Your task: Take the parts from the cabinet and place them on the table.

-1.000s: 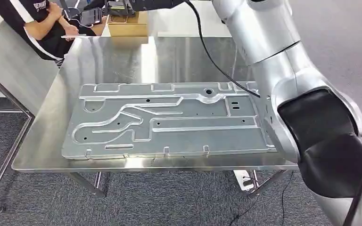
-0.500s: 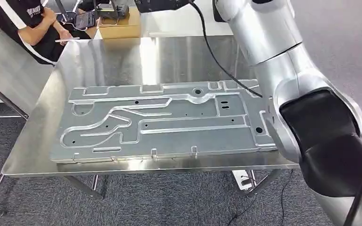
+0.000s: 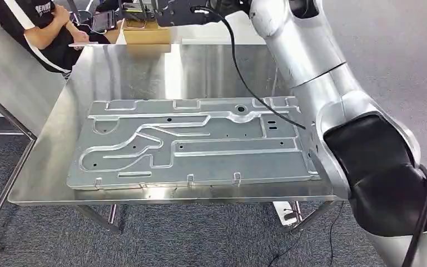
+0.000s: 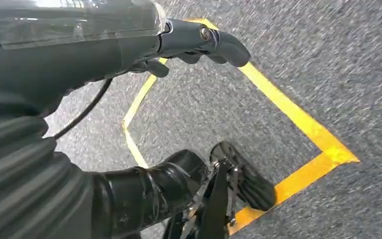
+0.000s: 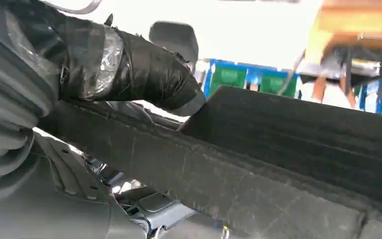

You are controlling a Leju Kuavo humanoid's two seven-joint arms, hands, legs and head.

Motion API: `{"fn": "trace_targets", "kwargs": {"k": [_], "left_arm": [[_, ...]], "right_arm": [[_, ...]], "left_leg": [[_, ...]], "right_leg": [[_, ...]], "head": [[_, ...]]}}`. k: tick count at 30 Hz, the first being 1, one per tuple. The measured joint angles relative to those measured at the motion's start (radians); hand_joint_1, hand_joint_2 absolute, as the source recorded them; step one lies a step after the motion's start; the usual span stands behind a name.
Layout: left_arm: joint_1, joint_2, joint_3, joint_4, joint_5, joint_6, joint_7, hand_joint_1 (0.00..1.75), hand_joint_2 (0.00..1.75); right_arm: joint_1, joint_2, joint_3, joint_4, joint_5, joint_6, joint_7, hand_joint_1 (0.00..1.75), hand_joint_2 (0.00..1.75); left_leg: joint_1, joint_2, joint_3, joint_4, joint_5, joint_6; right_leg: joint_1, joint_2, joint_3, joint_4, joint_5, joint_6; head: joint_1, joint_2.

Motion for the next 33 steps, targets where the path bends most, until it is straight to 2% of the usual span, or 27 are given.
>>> {"fn": "trace_targets", "kwargs": {"k": [1, 2, 3, 6, 7, 8, 9, 11, 12, 13, 14, 15, 16, 17, 18, 21, 22, 23, 24, 26, 27, 28, 29, 30, 32, 33], "left_arm": [[0.0, 0.0, 0.0, 0.0, 0.001, 0.003, 0.0, 0.0, 1.75], [0.0, 0.0, 0.0, 0.0, 0.002, 0.005, -0.001, 0.0, 1.75], [-0.001, 0.0, 0.0, 0.0, 0.002, 0.007, -0.003, 0.0, 1.75], [0.0, 0.001, 0.0, 0.0, 0.005, 0.011, -0.003, 0.0, 1.75], [0.0, 0.001, 0.0, 0.0, 0.007, 0.011, -0.003, 0.0, 1.75], [0.0, 0.002, 0.001, 0.0, 0.008, 0.011, -0.003, 0.0, 1.75], [0.001, 0.002, 0.001, 0.0, 0.01, 0.011, -0.003, 0.0, 1.75], [0.0, 0.002, 0.001, 0.0, 0.01, 0.013, 0.0, 0.0, 1.75], [0.0, 0.003, 0.001, 0.0, 0.011, 0.014, 0.002, 0.0, 1.75], [0.0, 0.003, 0.002, 0.0, 0.013, 0.014, 0.002, 0.0, 1.75], [0.0, 0.003, 0.002, 0.0, 0.017, 0.016, 0.003, 0.0, 1.75], [0.001, 0.003, 0.002, 0.0, 0.018, 0.017, 0.004, 0.0, 1.75], [0.001, 0.003, 0.002, 0.0, 0.019, 0.018, 0.005, 0.0, 1.75], [0.001, 0.003, 0.002, 0.0, 0.019, 0.018, 0.005, 0.0, 1.75], [0.001, 0.005, 0.002, 0.0, 0.019, 0.019, 0.006, 0.0, 1.75], [0.0, 0.006, 0.002, 0.0, 0.019, 0.02, 0.004, 0.0, 1.75], [-0.002, 0.006, 0.003, 0.0, 0.02, 0.019, 0.003, 0.0, 1.75], [-0.001, 0.006, 0.003, 0.0, 0.021, 0.019, 0.003, 0.0, 1.75], [0.0, 0.006, 0.003, 0.0, 0.022, 0.019, 0.002, 0.0, 1.75], [-0.001, 0.006, 0.004, 0.0, 0.023, 0.019, 0.0, 0.0, 1.75], [-0.001, 0.006, 0.005, 0.0, 0.023, 0.019, 0.0, 0.0, 1.75], [-0.002, 0.007, 0.005, 0.0, 0.023, 0.016, -0.001, 0.0, 1.75], [-0.003, 0.007, 0.005, 0.0, 0.024, 0.015, -0.002, 0.0, 1.75], [-0.003, 0.007, 0.006, 0.0, 0.024, 0.013, -0.003, 0.0, 1.75], [-0.001, 0.007, 0.006, 0.0, 0.027, 0.01, -0.003, 0.0, 1.75], [-0.001, 0.007, 0.006, 0.0, 0.028, 0.01, -0.003, 0.0, 1.75]], "right_arm": [[0.007, 0.0, -0.016, 0.004, -0.012, 0.0, 0.005, 1.75, 1.75], [0.014, 0.0, -0.031, 0.006, -0.018, -0.002, 0.006, 1.75, 1.75], [0.019, 0.002, -0.04, 0.008, -0.019, -0.004, 0.006, 1.75, 1.75], [0.046, 0.004, -0.057, 0.011, -0.022, -0.005, 0.009, 1.75, 1.75], [0.052, 0.004, -0.065, 0.013, -0.023, -0.005, 0.01, 1.75, 1.75], [0.056, 0.007, -0.072, 0.013, -0.025, -0.005, 0.012, 1.75, 1.75], [0.058, 0.01, -0.077, 0.013, -0.03, -0.007, 0.013, 1.75, 1.75], [0.065, 0.012, -0.077, 0.013, -0.035, -0.008, 0.016, 1.75, 1.75], [0.073, 0.012, -0.078, 0.014, -0.035, -0.007, 0.021, 1.75, 1.75], [0.081, 0.013, -0.078, 0.015, -0.036, -0.006, 0.027, 1.75, 1.75], [0.087, 0.013, -0.08, 0.018, -0.036, -0.005, 0.03, 1.75, 1.75], [0.092, 0.014, -0.083, 0.021, -0.037, -0.005, 0.03, 1.75, 1.75], [0.093, 0.015, -0.086, 0.022, -0.038, -0.005, 0.029, 1.75, 1.75], [0.093, 0.018, -0.09, 0.023, -0.04, -0.005, 0.028, 1.75, 1.75], [0.091, 0.018, -0.091, 0.024, -0.042, -0.005, 0.027, 1.75, 1.75], [0.096, 0.02, -0.091, 0.033, -0.055, -0.002, 0.029, 1.75, 1.75], [0.096, 0.021, -0.096, 0.034, -0.061, 0.0, 0.032, 1.75, 1.75], [0.097, 0.022, -0.102, 0.035, -0.065, 0.001, 0.035, 1.75, 1.75], [0.094, 0.022, -0.104, 0.037, -0.069, 0.002, 0.035, 1.75, 1.75], [0.093, 0.022, -0.104, 0.04, -0.074, 0.005, 0.035, 1.75, 1.75], [0.097, 0.023, -0.104, 0.044, -0.079, 0.01, 0.037, 1.75, 1.75], [0.102, 0.023, -0.104, 0.047, -0.083, 0.013, 0.037, 1.75, 1.75], [0.103, 0.024, -0.104, 0.051, -0.084, 0.015, 0.042, 1.75, 1.75], [0.103, 0.024, -0.104, 0.052, -0.084, 0.017, 0.043, 1.75, 1.75], [0.099, 0.026, -0.106, 0.052, -0.086, 0.017, 0.043, 1.75, 1.75], [0.096, 0.027, -0.106, 0.052, -0.086, 0.017, 0.043, 1.75, 1.75]], "left_leg": [[0.001, -0.002, 0.0, 0.004, -0.003, -0.004], [0.001, -0.003, -0.002, 0.008, -0.007, -0.009], [-0.006, -0.005, -0.008, 0.014, -0.009, -0.015], [-0.003, -0.004, -0.004, 0.005, -0.003, -0.032], [-0.003, -0.005, -0.006, 0.008, -0.007, -0.038], [0.0, -0.004, -0.014, 0.027, -0.022, -0.041], [0.0, -0.004, -0.037, 0.076, -0.056, -0.044], [0.0, -0.003, -0.112, 0.241, -0.132, -0.05], [0.0, -0.003, -0.145, 0.305, -0.149, -0.051], [0.0, -0.003, -0.156, 0.322, -0.142, -0.051], [0.0, -0.003, -0.146, 0.293, -0.115, -0.048], [0.0, -0.003, -0.113, 0.221, -0.072, -0.044], [0.0, -0.003, -0.067, 0.123, -0.024, -0.039], [-0.002, -0.004, -0.028, 0.034, 0.004, -0.031], [-0.01, -0.004, -0.014, 0.017, -0.009, -0.029], [-0.013, -0.008, -0.017, 0.016, -0.005, -0.023], [-0.004, -0.007, -0.013, 0.004, 0.001, -0.015], [0.0, -0.004, -0.006, -0.004, 0.006, -0.01], [0.0, -0.004, -0.005, -0.009, 0.008, -0.003], [0.0, -0.003, -0.006, -0.008, 0.007, -0.001], [0.0, -0.003, -0.006, -0.007, 0.007, 0.0], [0.0, -0.004, -0.006, -0.005, 0.006, 0.0], [0.0, -0.005, -0.006, -0.002, 0.005, 0.0], [0.001, -0.007, -0.006, 0.001, 0.002, -0.002], [0.001, -0.008, -0.005, 0.01, -0.004, -0.009], [-0.005, -0.008, -0.01, 0.013, -0.007, -0.014]], "right_leg": [[-0.002, -0.002, 0.052, -0.103, 0.044, -0.001], [-0.003, -0.004, 0.084, -0.175, 0.053, -0.004], [0.007, -0.003, 0.094, -0.186, 0.048, -0.008], [0.013, 0.0, 0.09, -0.185, 0.051, -0.02], [0.001, 0.0, 0.094, -0.195, 0.058, -0.031], [0.001, -0.001, 0.096, -0.199, 0.061, -0.036], [0.0, -0.001, 0.094, -0.2, 0.062, -0.045], [0.004, 0.0, 0.094, -0.2, 0.06, -0.049], [0.006, 0.0, 0.095, -0.199, 0.06, -0.05], [0.008, 0.001, 0.095, -0.198, 0.059, -0.05], [0.009, 0.001, 0.096, -0.197, 0.057, -0.05], [0.01, 0.002, 0.096, -0.194, 0.056, -0.05], [0.01, 0.004, 0.097, -0.192, 0.054, -0.047], [0.01, 0.004, 0.097, -0.189, 0.05, -0.045], [0.018, 0.005, 0.092, -0.185, 0.048, -0.04], [0.012, 0.004, 0.093, -0.191, 0.053, -0.028], [0.019, 0.004, 0.096, -0.193, 0.051, -0.021], [0.013, 0.005, 0.091, -0.18, 0.038, -0.018], [0.014, 0.002, 0.071, -0.14, 0.009, -0.014], [0.011, 0.002, -0.002, 0.016, -0.064, -0.008], [0.009, 0.002, -0.037, 0.086, -0.086, -0.005], [0.007, 0.002, -0.057, 0.122, -0.085, -0.003], [0.004, 0.001, -0.05, 0.099, -0.059, -0.003], [0.002, 0.0, -0.021, 0.039, -0.02, -0.003], [0.001, -0.002, 0.065, -0.138, 0.062, -0.009], [0.007, -0.002, 0.086, -0.173, 0.045, -0.012]], "head": [[0.0, 0.0], [0.0, 0.0], [0.0, 0.0], [0.0, 0.0], [0.0, 0.0], [0.0, 0.0], [-0.001, 0.0], [-0.001, 0.0], [-0.001, 0.0], [0.0, 0.0], [-0.001, 0.0], [0.0, 0.0], [-0.001, 0.0], [0.0, 0.0], [-0.001, 0.0], [0.0, 0.0], [0.0, 0.0], [0.0, 0.0], [0.0, 0.0], [0.0, 0.0], [0.0, 0.0], [0.0, 0.0], [0.0, 0.0], [0.0, 0.0], [0.0, 0.0], [0.0, 0.0]]}}
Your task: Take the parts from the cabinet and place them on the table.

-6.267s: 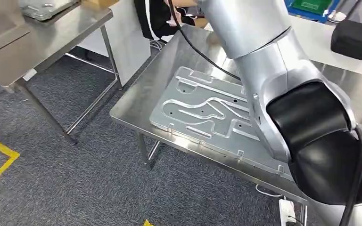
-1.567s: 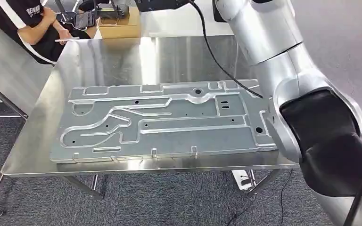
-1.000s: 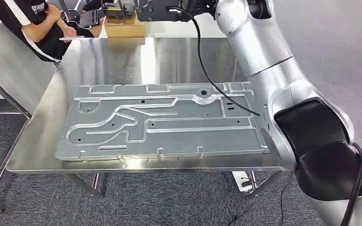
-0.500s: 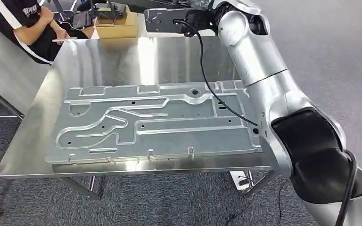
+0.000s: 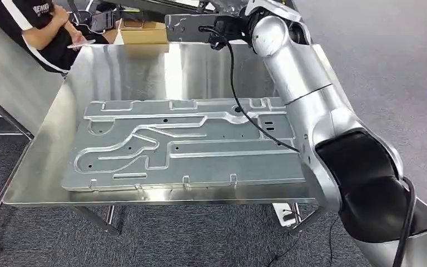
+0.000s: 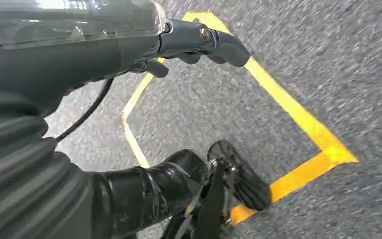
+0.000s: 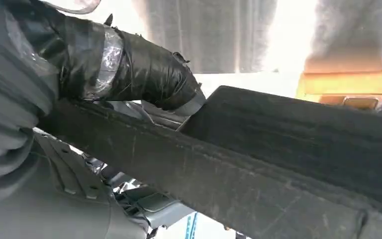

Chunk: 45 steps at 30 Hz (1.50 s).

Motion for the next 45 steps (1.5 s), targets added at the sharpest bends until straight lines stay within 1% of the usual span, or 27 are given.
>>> {"fn": "trace_targets", "kwargs": {"k": [3, 5, 6, 8, 10, 11, 12, 14, 15, 16, 19, 20, 21, 24, 25, 26, 27, 29, 30, 33, 35, 37, 39, 40, 41, 42, 45], "left_arm": [[-0.002, 0.0, 0.001, 0.0, 0.0, 0.002, 0.0, 0.0, 1.75], [-0.002, 0.0, 0.001, 0.0, 0.0, 0.003, 0.003, 0.0, 1.75], [0.0, -0.002, 0.001, 0.0, 0.001, 0.003, 0.003, 0.0, 1.75], [0.001, -0.002, 0.002, 0.0, 0.002, 0.004, 0.005, 0.0, 1.75], [-0.001, -0.002, 0.002, 0.0, 0.003, 0.003, 0.005, 0.0, 1.75], [-0.001, -0.002, 0.002, 0.0, 0.003, 0.003, 0.004, 0.0, 1.75], [-0.001, -0.002, 0.002, 0.0, 0.003, 0.002, 0.003, 0.0, 1.75], [-0.001, -0.002, 0.002, 0.0, 0.003, 0.0, 0.002, 0.0, 1.75], [-0.001, -0.001, 0.002, 0.0, 0.003, 0.0, 0.0, 0.0, 1.75], [-0.001, -0.001, 0.002, 0.0, 0.003, 0.0, 0.0, 0.0, 1.75], [-0.003, -0.001, 0.002, 0.0, 0.003, 0.0, 0.0, 0.0, 1.75], [-0.003, -0.002, 0.002, 0.0, 0.003, 0.0, 0.0, 0.0, 1.75], [-0.002, -0.004, 0.002, 0.0, 0.003, 0.0, 0.0, 0.0, 1.75], [-0.002, -0.005, 0.002, 0.0, 0.003, 0.0, 0.0, 0.0, 1.75], [-0.003, -0.005, 0.002, 0.0, 0.003, 0.0, 0.0, 0.0, 1.75], [-0.004, -0.005, 0.002, 0.0, 0.003, 0.0, 0.0, 0.0, 1.75], [-0.004, -0.005, 0.002, 0.0, 0.003, 0.0, 0.0, 0.0, 1.75], [-0.003, -0.006, 0.002, 0.0, 0.003, 0.0, 0.0, 0.0, 1.75], [-0.002, -0.007, 0.002, 0.0, 0.003, 0.0, 0.0, 0.0, 1.75], [-0.004, -0.007, 0.002, 0.0, 0.004, 0.0, 0.002, 0.0, 1.75], [-0.004, -0.007, 0.002, 0.0, 0.005, 0.0, 0.002, 0.0, 1.75], [-0.002, -0.008, 0.002, 0.001, 0.006, 0.0, 0.003, 0.0, 1.75], [-0.002, -0.01, 0.002, 0.001, 0.006, 0.0, 0.003, 0.0, 1.75], [-0.003, -0.01, 0.002, 0.001, 0.008, 0.0, 0.002, 0.0, 1.75], [-0.003, -0.01, 0.002, 0.001, 0.01, 0.0, 0.0, 0.0, 1.75], [-0.002, -0.01, 0.002, 0.001, 0.01, 0.0, 0.0, 0.0, 1.75], [-0.002, -0.01, 0.002, 0.001, 0.012, 0.0, -0.002, 0.0, 1.75]], "right_arm": [[0.001, 0.005, 0.0, 0.001, -0.003, 0.0, 0.006, 1.75, 1.75], [0.0, 0.006, -0.002, 0.003, -0.004, 0.0, 0.002, 1.75, 1.75], [-0.002, 0.006, -0.003, 0.005, -0.005, 0.0, 0.001, 1.75, 1.75], [-0.003, 0.01, -0.003, 0.01, -0.014, 0.001, 0.0, 1.75, 1.75], [0.001, 0.013, -0.003, 0.018, -0.021, 0.002, 0.0, 1.75, 1.75], [0.003, 0.014, -0.003, 0.022, -0.023, 0.002, 0.0, 1.75, 1.75], [0.003, 0.016, -0.003, 0.026, -0.023, 0.002, 0.0, 1.75, 1.75], [0.002, 0.021, -0.003, 0.029, -0.023, 0.002, 0.001, 1.75, 1.75], [0.001, 0.024, -0.003, 0.03, -0.024, 0.002, 0.001, 1.75, 1.75], [-0.001, 0.024, -0.003, 0.032, -0.024, 0.002, 0.001, 1.75, 1.75], [0.001, 0.026, -0.003, 0.037, -0.025, 0.002, 0.001, 1.75, 1.75], [0.0, 0.026, -0.003, 0.039, -0.026, 0.002, 0.001, 1.75, 1.75], [-0.002, 0.026, -0.003, 0.04, -0.027, 0.002, 0.001, 1.75, 1.75], [-0.002, 0.025, -0.003, 0.045, -0.028, 0.002, 0.001, 1.75, 1.75], [0.002, 0.026, -0.003, 0.048, -0.029, 0.002, 0.001, 1.75, 1.75], [0.005, 0.026, -0.003, 0.05, -0.03, 0.003, 0.0, 1.75, 1.75], [0.007, 0.026, -0.003, 0.052, -0.03, 0.003, 0.001, 1.75, 1.75], [0.004, 0.026, -0.003, 0.053, -0.03, 0.002, 0.001, 1.75, 1.75], [0.002, 0.026, -0.003, 0.053, -0.03, 0.002, 0.001, 1.75, 1.75], [0.0, 0.027, -0.003, 0.053, -0.033, 0.002, 0.004, 1.75, 1.75], [-0.002, 0.027, -0.004, 0.058, -0.033, 0.003, -0.001, 1.75, 1.75], [-0.004, 0.028, -0.005, 0.058, -0.034, 0.002, 0.0, 1.75, 1.75], [-0.003, 0.028, -0.005, 0.059, -0.037, 0.002, -0.001, 1.75, 1.75], [-0.002, 0.029, -0.005, 0.063, -0.037, 0.003, -0.001, 0.0, 0.0], [-0.001, 0.029, -0.005, 0.067, -0.038, 0.003, -0.001, 0.0, 0.0], [0.0, 0.029, -0.005, 0.068, -0.04, 0.002, -0.001, 0.0, 0.0], [0.0, 0.029, -0.005, 0.068, -0.048, 0.0, 0.002, 0.0, 0.0]], "left_leg": [[0.001, 0.0, -0.001, -0.003, 0.003, -0.015], [0.005, 0.001, -0.007, 0.004, -0.005, -0.025], [0.005, 0.002, -0.017, 0.036, -0.03, -0.028], [0.006, 0.002, -0.082, 0.184, -0.108, -0.034], [0.005, 0.002, -0.141, 0.305, -0.146, -0.037], [0.005, 0.002, -0.143, 0.303, -0.132, -0.035], [0.005, 0.002, -0.12, 0.252, -0.095, -0.032], [0.005, 0.002, -0.029, 0.065, -0.004, -0.022], [0.003, 0.002, -0.001, 0.007, -0.011, -0.015], [-0.005, 0.002, 0.003, 0.001, -0.005, -0.014], [-0.007, -0.001, 0.0, 0.002, -0.003, -0.008], [0.006, 0.002, 0.007, -0.013, 0.005, 0.003], [0.005, 0.002, 0.009, -0.017, 0.008, 0.009], [0.004, 0.004, 0.007, -0.016, 0.009, 0.015], [0.004, 0.004, 0.006, -0.014, 0.008, 0.016], [0.004, 0.003, 0.006, -0.012, 0.007, 0.017], [0.004, 0.002, 0.006, -0.01, 0.005, 0.016], [0.004, -0.001, 0.008, -0.004, 0.0, 0.011], [0.004, -0.001, 0.007, -0.002, -0.003, 0.007], [-0.003, -0.001, 0.003, -0.001, -0.002, -0.006], [-0.002, -0.002, 0.004, -0.005, -0.001, -0.019], [0.001, 0.001, -0.018, 0.05, -0.046, -0.027], [0.004, 0.001, -0.091, 0.21, -0.123, -0.034], [0.004, 0.001, -0.126, 0.279, -0.147, -0.036], [0.004, 0.001, -0.146, 0.317, -0.15, -0.037], [0.004, 0.001, -0.14, 0.298, -0.125, -0.036], [0.004, 0.002, -0.023, 0.05, 0.008, -0.026]], "right_leg": [[0.007, 0.003, -0.003, -0.006, 0.006, -0.009], [-0.004, 0.0, 0.004, -0.02, 0.016, -0.025], [-0.004, 0.0, 0.004, -0.022, 0.018, -0.033], [-0.001, 0.001, 0.003, -0.021, 0.017, -0.038], [0.002, 0.003, 0.003, -0.02, 0.017, -0.039], [0.003, 0.003, 0.004, -0.019, 0.016, -0.039], [0.004, 0.004, 0.004, -0.018, 0.015, -0.039], [0.006, 0.006, 0.006, -0.015, 0.012, -0.036], [0.005, 0.005, 0.006, -0.015, 0.011, -0.034], [0.011, 0.006, 0.002, -0.013, 0.011, -0.029], [0.008, 0.005, 0.005, -0.019, 0.014, -0.017], [0.012, 0.005, 0.003, -0.015, 0.007, -0.009], [0.009, 0.004, -0.004, 0.005, -0.011, -0.007], [0.005, 0.004, -0.102, 0.218, -0.12, 0.002], [0.004, 0.004, -0.133, 0.281, -0.137, 0.004], [0.002, 0.003, -0.143, 0.299, -0.13, 0.005], [0.0, 0.003, -0.129, 0.265, -0.099, 0.005], [-0.001, 0.001, -0.037, 0.078, -0.003, -0.002], [0.001, -0.001, -0.005, -0.001, 0.013, -0.007], [0.01, 0.002, -0.001, -0.011, 0.008, -0.01], [0.004, 0.003, 0.002, -0.019, 0.014, -0.023], [-0.001, 0.001, 0.007, -0.029, 0.019, -0.036], [0.001, 0.002, 0.007, -0.028, 0.018, -0.038], [0.002, 0.002, 0.007, -0.026, 0.017, -0.039], [0.002, 0.002, 0.007, -0.024, 0.016, -0.04], [0.002, 0.002, 0.008, -0.023, 0.015, -0.04], [0.002, 0.004, 0.012, -0.016, 0.007, -0.032]], "head": [[0.0, 0.0], [0.0, 0.0], [0.0, 0.0], [-0.001, 0.0], [-0.001, 0.0], [-0.001, 0.0], [-0.001, 0.0], [-0.001, 0.0], [0.0, 0.0], [-0.001, 0.0], [0.0, 0.0], [-0.001, 0.0], [0.0, 0.0], [0.0, 0.0], [0.0, 0.0], [0.0, 0.0], [0.0, 0.0], [0.0, 0.0], [0.0, 0.0], [0.0, 0.0], [0.0, 0.0], [-0.001, 0.0], [-0.001, 0.0], [0.0, 0.0], [-0.001, 0.0], [-0.001, 0.0], [0.0, 0.0]]}}
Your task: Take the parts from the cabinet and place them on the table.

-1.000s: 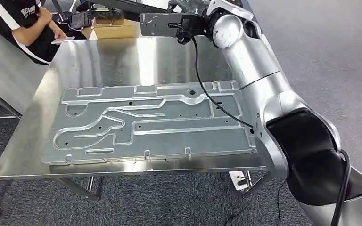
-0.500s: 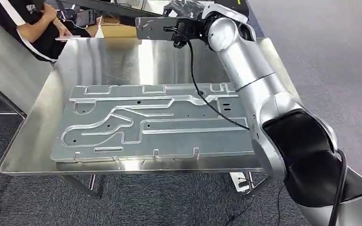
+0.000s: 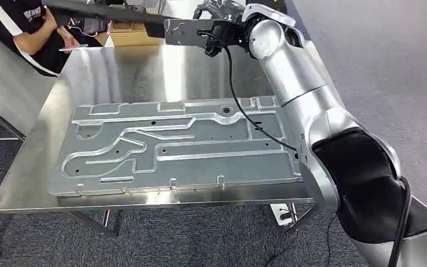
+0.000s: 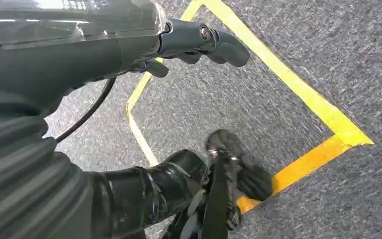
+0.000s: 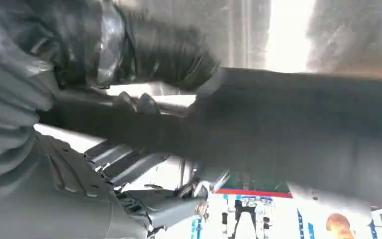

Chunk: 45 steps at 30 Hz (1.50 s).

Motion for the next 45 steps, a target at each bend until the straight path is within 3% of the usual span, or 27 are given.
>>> {"fn": "trace_targets", "kwargs": {"k": [1, 4, 5, 7, 10, 11, 12, 13, 15, 17, 20, 22, 25, 26, 27, 29, 30, 31, 32, 35, 36, 38, 40, 41, 42, 43, 45], "left_arm": [[0.0, 0.0, 0.001, 0.0, 0.005, 0.001, 0.001, 0.0, 1.75], [-0.003, 0.0, 0.009, 0.0, 0.019, 0.01, 0.014, 0.0, 1.75], [-0.003, 0.0, 0.01, 0.0, 0.021, 0.011, 0.014, 0.0, 0.0], [-0.001, 0.0, 0.01, 0.0, 0.025, 0.011, 0.013, 0.0, 0.0], [-0.003, 0.0, 0.011, -0.003, 0.033, 0.008, 0.011, 0.0, 0.0], [-0.004, 0.002, 0.012, -0.003, 0.033, 0.007, 0.008, 0.0, 0.0], [-0.004, 0.002, 0.012, -0.003, 0.033, 0.008, 0.006, 0.0, 0.0], [-0.004, 0.002, 0.013, -0.003, 0.034, 0.008, 0.005, 0.0, 0.0], [-0.004, 0.002, 0.014, -0.003, 0.036, 0.012, 0.005, 0.0, 0.0], [-0.005, 0.001, 0.016, -0.003, 0.038, 0.016, 0.006, 0.0, 0.0], [-0.005, 0.001, 0.016, -0.003, 0.04, 0.018, 0.011, 0.0, 0.0], [-0.004, 0.001, 0.017, -0.003, 0.043, 0.018, 0.013, 0.0, 0.0], [-0.004, 0.003, 0.017, -0.003, 0.048, 0.022, 0.011, 0.0, 0.0], [-0.004, 0.003, 0.017, -0.003, 0.051, 0.024, 0.011, 0.0, 0.0], [-0.004, 0.003, 0.018, -0.003, 0.051, 0.025, 0.009, 0.0, 0.0], [-0.003, 0.004, 0.018, -0.003, 0.053, 0.027, 0.003, 0.0, 0.0], [-0.003, 0.005, 0.018, -0.003, 0.054, 0.027, -0.001, 0.0, 0.0], [-0.003, 0.005, 0.018, -0.003, 0.054, 0.028, -0.008, 0.0, 0.0], [-0.004, 0.006, 0.018, -0.003, 0.054, 0.029, -0.01, 0.0, 0.0], [-0.004, 0.006, 0.018, -0.003, 0.061, 0.029, -0.016, 0.0, 0.0], [-0.004, 0.006, 0.018, -0.003, 0.065, 0.024, -0.016, 0.0, 0.0], [-0.004, 0.006, 0.018, -0.003, 0.07, 0.022, -0.014, 0.0, 0.0], [-0.005, 0.006, 0.019, -0.003, 0.07, 0.021, -0.013, 0.0, 0.0], [-0.004, 0.006, 0.019, -0.003, 0.07, 0.021, -0.013, 0.0, 0.0], [-0.004, 0.006, 0.019, -0.003, 0.07, 0.021, -0.013, 0.0, 0.0], [-0.003, 0.007, 0.019, -0.003, 0.07, 0.021, -0.013, 0.0, 0.0], [-0.002, 0.006, 0.02, -0.003, 0.071, 0.018, -0.013, 0.0, 0.0]], "right_arm": [[-0.003, -0.001, 0.0, 0.0, -0.008, -0.005, 0.005, 0.0, 0.0], [0.004, -0.02, -0.008, -0.001, -0.02, -0.017, 0.004, 0.0, 0.0], [0.003, -0.025, -0.013, -0.001, -0.023, -0.018, 0.001, 0.0, 0.0], [-0.002, -0.039, -0.022, -0.004, -0.025, -0.019, 0.0, 0.0, 0.0], [0.0, -0.049, -0.023, -0.008, -0.025, -0.019, 0.005, 0.0, 0.0], [0.005, -0.053, -0.023, -0.008, -0.025, -0.018, 0.005, 0.0, 0.0], [0.007, -0.054, -0.023, -0.008, -0.025, -0.018, 0.005, 0.0, 0.0], [0.007, -0.056, -0.023, -0.008, -0.025, -0.018, 0.005, 0.0, 0.0], [0.0, -0.056, -0.024, -0.008, -0.025, -0.018, 0.0, 0.0, 0.0], [-0.008, -0.056, -0.024, -0.008, -0.024, -0.017, -0.002, 0.0, 0.0], [-0.006, -0.056, -0.024, -0.008, -0.024, -0.016, 0.004, 0.0, 0.0], [-0.008, -0.056, -0.028, -0.013, -0.024, -0.016, 0.005, 0.0, 0.0], [-0.006, -0.056, -0.03, -0.019, -0.027, -0.016, 0.005, 0.0, 0.0], [-0.004, -0.056, -0.03, -0.019, -0.027, -0.016, 0.005, 0.0, 0.0], [-0.001, -0.056, -0.03, -0.019, -0.027, -0.016, 0.004, 0.0, 0.0], [0.0, -0.056, -0.031, -0.019, -0.027, -0.017, 0.004, 0.0, 0.0], [-0.002, -0.056, -0.033, -0.02, -0.027, -0.018, 0.004, 0.0, 0.0], [-0.004, -0.056, -0.036, -0.022, -0.027, -0.019, 0.003, 0.0, 0.0], [-0.009, -0.057, -0.037, -0.022, -0.027, -0.019, 0.002, 0.0, 0.0], [-0.01, -0.062, -0.039, -0.022, -0.026, -0.019, 0.0, 0.0, 0.0], [-0.011, -0.063, -0.04, -0.024, -0.026, -0.019, 0.004, 0.0, 0.0], [-0.018, -0.072, -0.044, -0.025, -0.024, -0.019, 0.005, 0.0, 0.0], [-0.019, -0.074, -0.044, -0.025, -0.024, -0.019, 0.005, 0.0, 0.0], [-0.015, -0.078, -0.044, -0.025, -0.024, -0.019, 0.005, 0.0, 0.0], [-0.013, -0.082, -0.044, -0.024, -0.024, -0.019, 0.005, 0.0, 0.0], [-0.012, -0.084, -0.044, -0.024, -0.024, -0.019, 0.005, 0.0, 0.0], [-0.014, -0.085, -0.044, -0.025, -0.024, -0.019, 0.005, 0.0, 0.0]], "left_leg": [[-0.007, -0.001, 0.028, -0.037, -0.016, 0.003], [-0.009, -0.003, 0.019, -0.043, -0.012, 0.014], [-0.005, -0.003, 0.021, -0.049, -0.009, 0.021], [0.001, -0.001, 0.029, -0.062, -0.003, 0.036], [0.0, 0.001, 0.028, -0.061, -0.004, 0.042], [0.0, 0.001, 0.028, -0.06, -0.004, 0.042], [0.0, 0.0, 0.029, -0.059, -0.004, 0.042], [0.0, 0.0, 0.029, -0.058, -0.005, 0.041], [0.0, -0.001, 0.031, -0.054, -0.009, 0.035], [-0.007, -0.001, 0.025, -0.048, -0.011, 0.027], [-0.007, -0.001, 0.028, -0.056, -0.006, 0.013], [-0.005, 0.0, 0.015, -0.027, -0.032, 0.002], [-0.004, 0.0, -0.083, 0.193, -0.142, -0.008], [-0.004, 0.0, -0.114, 0.254, -0.158, -0.01], [-0.004, 0.0, -0.121, 0.266, -0.149, -0.01], [-0.004, 0.001, -0.068, 0.151, -0.073, -0.006], [-0.004, 0.001, -0.018, 0.049, -0.025, -0.001], [-0.004, 0.001, 0.02, -0.038, -0.008, 0.006], [-0.011, 0.001, 0.032, -0.051, -0.016, 0.008], [-0.013, -0.002, 0.028, -0.049, -0.01, 0.018], [-0.005, -0.001, 0.031, -0.061, -0.004, 0.028], [-0.002, 0.003, 0.033, -0.07, 0.005, 0.042], [-0.002, 0.003, 0.03, -0.069, 0.005, 0.044], [-0.002, 0.003, 0.028, -0.068, 0.006, 0.044], [-0.002, 0.002, 0.027, -0.066, 0.005, 0.044], [-0.002, 0.002, 0.026, -0.061, 0.008, 0.044], [-0.002, 0.001, 0.024, -0.055, 0.006, 0.042]], "right_leg": [[0.007, 0.001, -0.005, 0.003, -0.004, 0.006], [0.005, 0.0, -0.005, 0.0, 0.0, 0.016], [0.008, 0.0, -0.003, -0.001, 0.0, 0.023], [0.003, -0.002, -0.02, 0.039, -0.036, 0.031], [-0.001, -0.001, -0.124, 0.264, -0.139, 0.04], [-0.002, -0.002, -0.148, 0.311, -0.147, 0.042], [-0.003, -0.002, -0.146, 0.305, -0.13, 0.042], [-0.004, -0.002, -0.123, 0.251, -0.092, 0.041], [-0.003, -0.003, -0.034, 0.07, -0.003, 0.032], [0.007, -0.003, 0.0, -0.001, -0.006, 0.026], [0.009, -0.002, -0.002, -0.001, -0.003, 0.016], [-0.002, -0.004, 0.005, -0.015, 0.006, 0.002], [-0.001, -0.004, 0.004, -0.013, 0.007, -0.005], [0.0, -0.004, 0.003, -0.012, 0.006, -0.006], [0.0, -0.004, 0.003, -0.01, 0.005, -0.006], [0.0, -0.002, 0.004, -0.007, 0.003, -0.005], [0.0, -0.001, 0.005, -0.005, 0.002, -0.002], [0.0, -0.002, 0.005, -0.003, -0.001, 0.002], [0.008, 0.0, -0.001, 0.001, -0.003, 0.007], [0.005, -0.001, 0.002, -0.005, 0.003, 0.018], [0.009, 0.0, 0.001, -0.004, 0.002, 0.024], [0.004, -0.001, -0.027, 0.061, -0.054, 0.031], [0.001, -0.001, -0.098, 0.225, -0.134, 0.039], [-0.001, -0.001, -0.13, 0.297, -0.157, 0.042], [-0.002, -0.002, -0.144, 0.325, -0.156, 0.043], [-0.003, -0.002, -0.132, 0.302, -0.132, 0.044], [-0.004, -0.002, -0.051, 0.144, -0.048, 0.039]], "head": [[0.0, 0.0], [0.0, 0.0], [0.0, 0.0], [0.0, 0.0], [0.0, 0.0], [0.0, 0.0], [0.0, 0.0], [0.0, 0.0], [0.0, 0.0], [0.0, 0.0], [0.0, 0.0], [0.0, 0.0], [0.0, 0.0], [0.0, 0.0], [0.0, 0.0], [0.0, 0.0], [0.0, 0.0], [0.0, 0.0], [0.0, 0.0], [0.0, 0.0], [0.0, 0.0], [0.0, 0.0], [0.0, 0.0], [0.0, 0.0], [0.0, 0.0], [0.0, 0.0], [0.0, 0.0]]}}
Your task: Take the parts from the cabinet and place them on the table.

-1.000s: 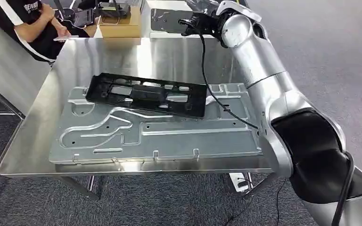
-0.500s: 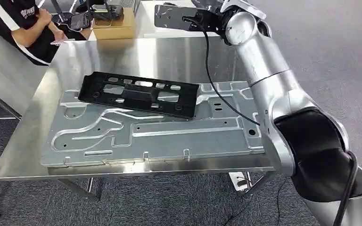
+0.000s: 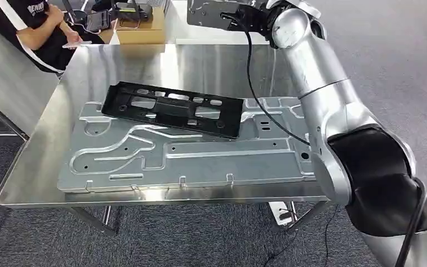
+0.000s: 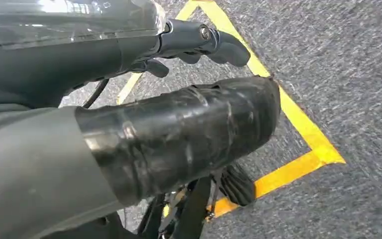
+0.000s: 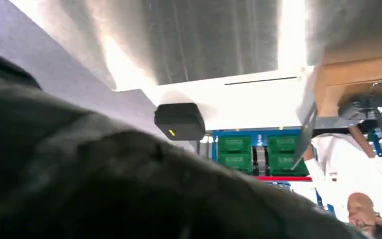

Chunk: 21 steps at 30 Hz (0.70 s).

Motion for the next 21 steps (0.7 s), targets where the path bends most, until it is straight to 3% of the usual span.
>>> {"fn": "trace_targets", "kwargs": {"k": [1, 2, 5, 6, 7, 8, 9, 10, 11, 12, 13, 14, 16, 17, 21], "left_arm": [[-0.001, 0.0, 0.0, 0.0, 0.001, -0.002, 0.0, 0.0, 0.0], [-0.002, 0.0, 0.001, 0.0, 0.002, -0.005, 0.0, 0.0, 0.0], [-0.004, 0.0, 0.003, 0.0, 0.003, -0.006, 0.0, 0.0, 0.0], [-0.002, 0.0, 0.003, 0.0, 0.003, -0.006, 0.0, 0.0, 0.0], [-0.002, 0.0, 0.004, 0.0, 0.003, -0.006, 0.0, 0.0, 0.0], [-0.001, 0.0, 0.004, 0.0, 0.003, -0.006, 0.002, 0.0, 0.0], [0.0, -0.002, 0.004, 0.0, 0.003, -0.006, 0.004, 0.0, 0.0], [0.0, -0.002, 0.004, 0.0, 0.003, -0.006, 0.004, 0.0, 0.0], [-0.001, -0.001, 0.004, 0.0, 0.003, -0.006, 0.004, 0.0, 0.0], [-0.002, -0.001, 0.004, 0.0, 0.003, -0.006, 0.004, 0.0, 0.0], [-0.002, -0.001, 0.004, 0.0, 0.003, -0.006, 0.004, 0.0, 0.0], [-0.003, -0.001, 0.004, 0.0, 0.003, -0.006, 0.005, 0.0, 0.0], [-0.003, -0.001, 0.004, 0.0, 0.003, -0.006, 0.005, 0.0, 0.0], [-0.007, -0.001, 0.004, 0.0, 0.003, -0.006, 0.006, 0.0, 0.0], [-0.005, -0.001, 0.004, 0.0, 0.003, -0.006, 0.006, 0.0, 0.0]], "right_arm": [[-0.001, 0.0, 0.0, -0.002, 0.0, 0.0, 0.001, 0.0, 0.0], [-0.005, 0.0, 0.0, -0.005, 0.0, 0.001, 0.005, 0.0, 0.0], [-0.007, -0.003, 0.0, -0.013, 0.0, 0.002, 0.016, 0.0, 0.0], [-0.007, -0.003, 0.0, -0.014, 0.0, 0.002, 0.016, 0.0, 0.0], [-0.008, -0.003, 0.0, -0.016, 0.0, 0.002, 0.016, 0.0, 0.0], [-0.009, -0.005, 0.0, -0.019, 0.0, 0.002, 0.017, 0.0, 0.0], [-0.01, -0.006, 0.0, -0.021, 0.0, 0.002, 0.016, 0.0, 0.0], [-0.01, -0.006, 0.0, -0.022, 0.0, 0.002, 0.016, 0.0, 0.0], [-0.009, -0.006, 0.0, -0.022, 0.0, 0.002, 0.016, 0.0, 0.0], [-0.008, -0.006, 0.0, -0.022, 0.0, 0.002, 0.016, 0.0, 0.0], [-0.008, -0.006, 0.0, -0.022, 0.0, 0.002, 0.016, 0.0, 0.0], [-0.008, -0.006, 0.0, -0.022, 0.0, 0.002, 0.016, 0.0, 0.0], [-0.01, -0.007, -0.001, -0.022, 0.0, 0.002, 0.018, 0.0, 0.0], [-0.011, -0.008, -0.003, -0.026, 0.0, 0.002, 0.019, 0.0, 0.0], [-0.013, -0.014, -0.005, -0.027, 0.001, 0.003, 0.019, 0.0, 0.0]], "left_leg": [[0.0, 0.0, -0.001, 0.002, -0.001, -0.001], [-0.008, -0.001, -0.007, 0.009, -0.002, -0.006], [-0.006, -0.003, -0.019, 0.008, 0.01, -0.026], [-0.007, -0.004, -0.022, 0.008, 0.012, -0.032], [-0.003, -0.002, -0.029, 0.021, -0.008, -0.036], [-0.003, -0.001, -0.04, 0.051, -0.046, -0.041], [-0.001, -0.001, -0.063, 0.121, -0.101, -0.044], [0.0, -0.001, -0.091, 0.203, -0.148, -0.047], [0.0, -0.001, -0.114, 0.274, -0.181, -0.05], [0.0, -0.001, -0.119, 0.307, -0.19, -0.052], [0.0, -0.001, -0.101, 0.295, -0.181, -0.052], [0.0, -0.001, -0.059, 0.237, -0.156, -0.05], [0.0, -0.001, 0.067, 0.053, -0.099, -0.041], [-0.005, -0.002, 0.085, 0.006, -0.114, -0.035], [-0.014, -0.004, 0.067, 0.004, -0.073, -0.012]], "right_leg": [[0.0, 0.0, 0.043, -0.085, 0.036, -0.004], [0.007, 0.002, 0.061, -0.129, 0.036, -0.007], [0.012, 0.003, 0.051, -0.132, 0.04, -0.018], [0.005, 0.002, 0.05, -0.14, 0.049, -0.029], [0.001, -0.003, 0.049, -0.145, 0.057, -0.035], [0.002, -0.003, 0.045, -0.146, 0.062, -0.041], [0.002, -0.003, 0.036, -0.146, 0.068, -0.049], [0.003, -0.003, 0.027, -0.146, 0.075, -0.051], [0.004, -0.003, 0.017, -0.145, 0.082, -0.051], [0.004, -0.003, 0.007, -0.143, 0.089, -0.05], [0.004, -0.003, -0.003, -0.142, 0.096, -0.049], [0.004, -0.003, -0.013, -0.14, 0.103, -0.047], [0.004, -0.002, -0.027, -0.135, 0.115, -0.041], [0.007, -0.002, -0.033, -0.134, 0.122, -0.033], [0.005, -0.004, -0.034, -0.15, 0.154, -0.007]], "head": [[0.0, 0.0], [0.0, 0.0], [0.0, 0.0], [0.0, 0.0], [0.0, 0.0], [-0.001, 0.0], [0.0, 0.0], [-0.001, 0.0], [0.0, 0.0], [-0.001, 0.0], [-0.001, 0.0], [-0.001, 0.0], [-0.001, 0.0], [-0.001, 0.0], [0.0, 0.0]]}}
